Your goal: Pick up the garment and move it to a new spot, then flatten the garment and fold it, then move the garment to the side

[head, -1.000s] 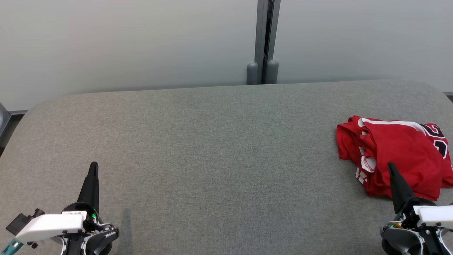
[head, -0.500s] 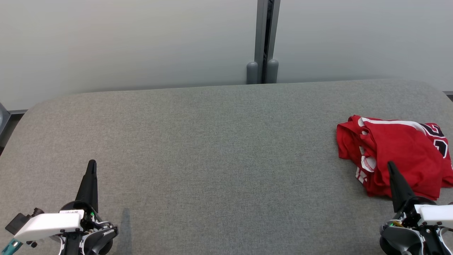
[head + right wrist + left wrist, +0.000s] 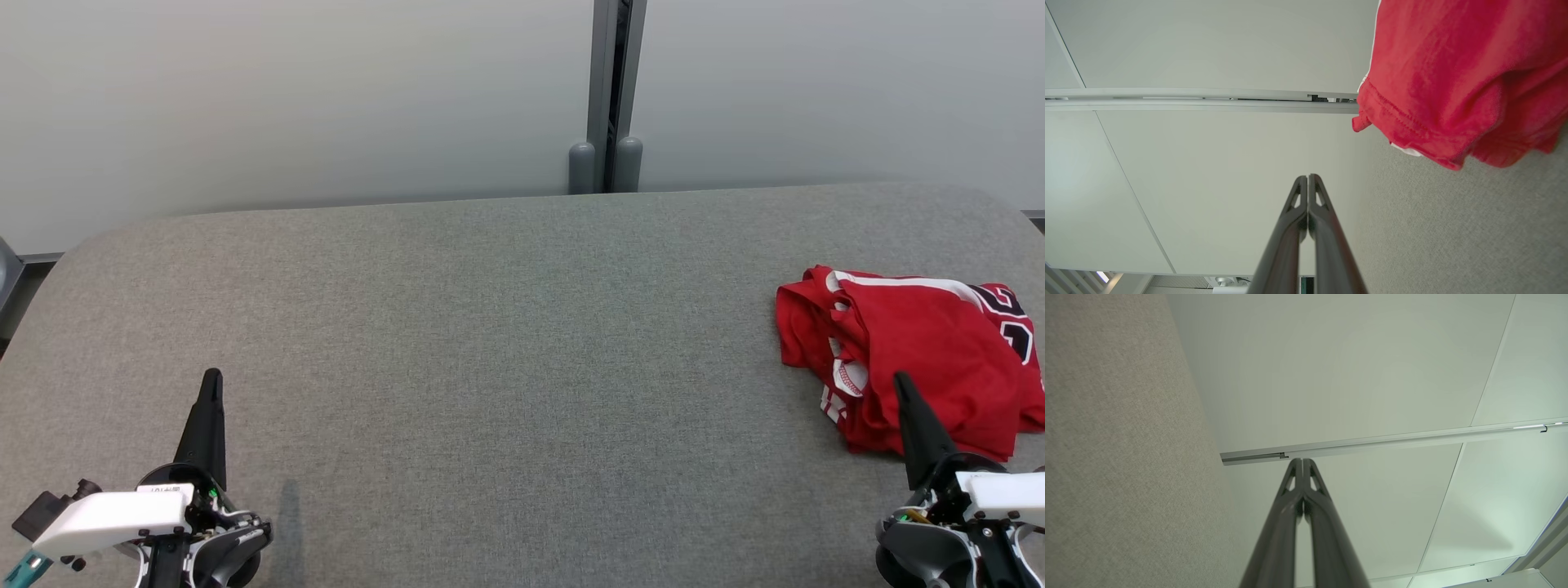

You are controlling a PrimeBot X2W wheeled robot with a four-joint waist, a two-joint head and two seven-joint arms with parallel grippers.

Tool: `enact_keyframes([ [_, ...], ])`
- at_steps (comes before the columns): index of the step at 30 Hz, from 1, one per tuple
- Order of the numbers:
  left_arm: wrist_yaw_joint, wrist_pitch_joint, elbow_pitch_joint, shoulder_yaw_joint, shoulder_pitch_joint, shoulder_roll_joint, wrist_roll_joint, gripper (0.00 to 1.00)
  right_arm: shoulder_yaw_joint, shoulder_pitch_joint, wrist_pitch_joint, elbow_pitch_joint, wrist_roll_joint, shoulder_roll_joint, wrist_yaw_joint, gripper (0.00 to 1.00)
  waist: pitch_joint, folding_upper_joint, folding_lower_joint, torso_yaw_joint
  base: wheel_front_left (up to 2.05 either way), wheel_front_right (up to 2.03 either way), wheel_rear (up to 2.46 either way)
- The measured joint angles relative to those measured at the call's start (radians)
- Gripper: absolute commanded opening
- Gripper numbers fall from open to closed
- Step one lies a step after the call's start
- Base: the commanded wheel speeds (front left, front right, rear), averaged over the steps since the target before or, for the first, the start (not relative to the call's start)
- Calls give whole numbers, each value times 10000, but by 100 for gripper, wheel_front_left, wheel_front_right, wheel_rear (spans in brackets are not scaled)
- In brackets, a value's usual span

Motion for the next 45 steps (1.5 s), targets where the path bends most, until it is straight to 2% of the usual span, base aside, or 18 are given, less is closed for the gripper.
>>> enact_keyframes([
  [45,0,27,0,31,0,-21,19,0,-2,-1,0,0,0,2,2,0,0,0,0,0,0,0,0],
])
